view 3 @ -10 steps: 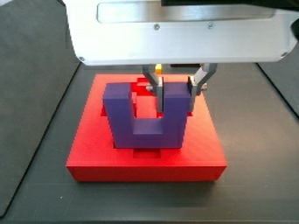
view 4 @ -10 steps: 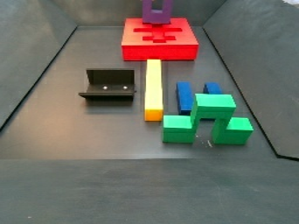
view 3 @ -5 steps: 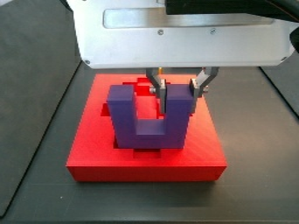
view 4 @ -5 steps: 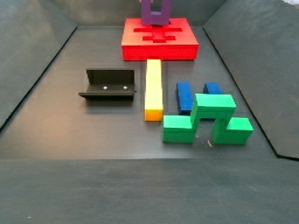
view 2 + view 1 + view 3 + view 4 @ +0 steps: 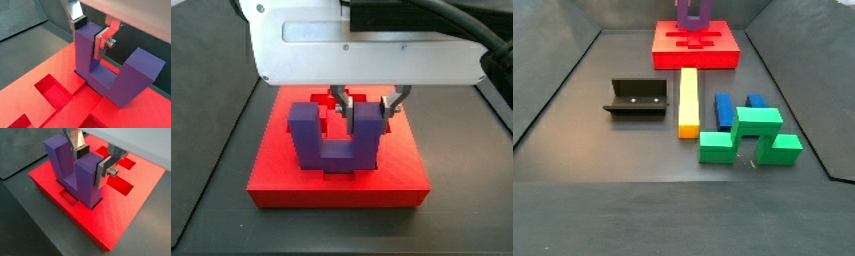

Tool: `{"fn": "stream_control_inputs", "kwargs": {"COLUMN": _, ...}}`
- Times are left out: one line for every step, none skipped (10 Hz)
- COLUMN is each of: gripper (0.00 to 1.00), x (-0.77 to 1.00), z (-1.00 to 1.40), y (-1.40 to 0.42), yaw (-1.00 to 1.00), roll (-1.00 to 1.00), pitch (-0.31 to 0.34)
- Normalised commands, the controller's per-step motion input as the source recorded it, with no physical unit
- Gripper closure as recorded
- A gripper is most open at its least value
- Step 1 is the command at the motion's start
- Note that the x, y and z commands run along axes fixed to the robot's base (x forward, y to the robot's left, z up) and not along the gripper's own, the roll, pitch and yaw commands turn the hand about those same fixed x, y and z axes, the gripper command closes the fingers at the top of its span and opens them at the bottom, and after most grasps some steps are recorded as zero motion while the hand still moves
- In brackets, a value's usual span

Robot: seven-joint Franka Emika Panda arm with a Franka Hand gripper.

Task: Pick up the purple object. Move up. Place the purple object on the fixture. Regrasp the purple object. Move to above the board. Insert the purple object.
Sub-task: Insert the purple object.

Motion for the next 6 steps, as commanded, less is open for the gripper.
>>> {"fn": "stream_control_inputs", "kwargs": {"gripper": 1.0, "x": 0.24, "z": -0.77, "y": -0.16, "yaw": 0.0, "roll": 0.25, "pitch": 0.0}}
{"fn": "stream_control_inputs", "kwargs": {"gripper": 1.0, "x": 0.25, "z": -0.75, "y": -0.16, "yaw": 0.0, "roll": 0.27, "pitch": 0.011}}
{"fn": "stream_control_inputs", "kwargs": {"gripper": 1.0, "x": 0.26, "z": -0.73, "y": -0.17, "yaw": 0.0, "roll": 0.28, "pitch": 0.04}}
{"fn": "stream_control_inputs", "kwargs": {"gripper": 1.0, "x": 0.23, "z": -0.63, "y": -0.19, "yaw": 0.0, "roll": 0.26, "pitch": 0.041}}
{"fn": "stream_control_inputs", "kwargs": {"gripper": 1.0, "x": 0.11, "z": -0.2, "y": -0.03, "yaw": 0.0, "roll": 0.09, "pitch": 0.004}}
{"fn": "stream_control_inputs", "kwargs": {"gripper": 1.0, "x": 0.0, "z": 0.0, "y": 0.0, "yaw": 0.0, "roll": 0.0, "pitch": 0.0}}
